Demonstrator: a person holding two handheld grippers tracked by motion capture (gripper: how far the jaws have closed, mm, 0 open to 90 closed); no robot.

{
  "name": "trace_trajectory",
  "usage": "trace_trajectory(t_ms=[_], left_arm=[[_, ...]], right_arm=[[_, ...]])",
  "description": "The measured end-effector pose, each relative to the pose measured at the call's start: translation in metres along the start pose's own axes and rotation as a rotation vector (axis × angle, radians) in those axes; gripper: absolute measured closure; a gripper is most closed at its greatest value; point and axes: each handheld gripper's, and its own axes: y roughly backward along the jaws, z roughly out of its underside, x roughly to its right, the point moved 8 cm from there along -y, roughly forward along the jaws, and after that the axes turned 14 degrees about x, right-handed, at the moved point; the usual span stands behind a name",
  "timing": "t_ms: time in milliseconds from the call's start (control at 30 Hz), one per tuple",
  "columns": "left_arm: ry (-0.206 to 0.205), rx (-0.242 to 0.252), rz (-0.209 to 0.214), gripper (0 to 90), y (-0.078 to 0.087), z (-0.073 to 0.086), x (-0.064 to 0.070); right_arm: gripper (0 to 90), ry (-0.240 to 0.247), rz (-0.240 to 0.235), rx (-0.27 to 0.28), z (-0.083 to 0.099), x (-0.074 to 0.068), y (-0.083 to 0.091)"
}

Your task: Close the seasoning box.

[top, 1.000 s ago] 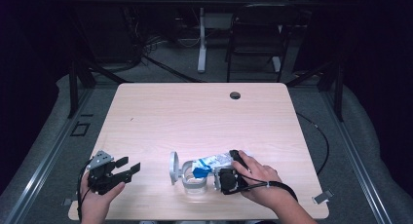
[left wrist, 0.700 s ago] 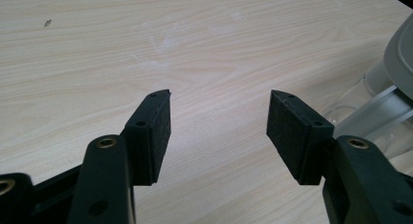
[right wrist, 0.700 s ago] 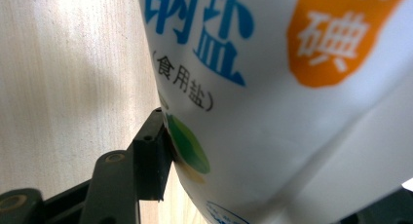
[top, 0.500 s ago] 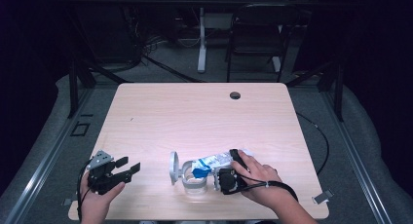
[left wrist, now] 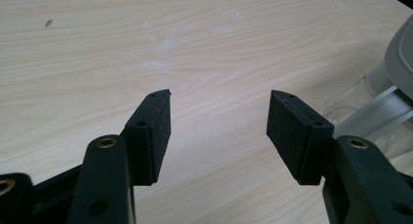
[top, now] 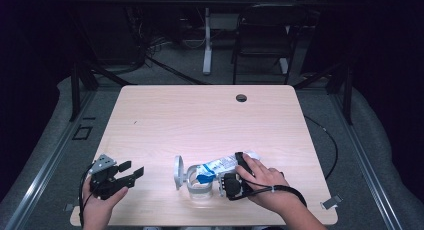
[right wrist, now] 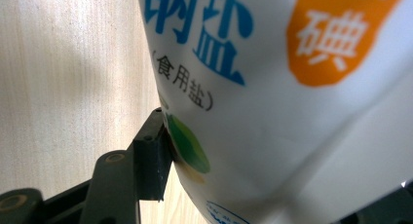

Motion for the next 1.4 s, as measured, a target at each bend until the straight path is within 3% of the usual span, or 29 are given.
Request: trace_trajectory(t_ms=[900, 1400], left_arm=[[0.0, -0.001, 0.001, 42.5, 0.0001, 0.0001, -0.0001], [-0.002, -0.003, 0.0, 42.5, -0.0001, 0.0004, -0.0002]], right_arm=[[41.7, 0.077, 0.015, -0.019, -0.0023, 0.0061, 0.0004], [41.8, 0.089, 0.014, -0.022, -0.0025, 0.0072, 0.0003]])
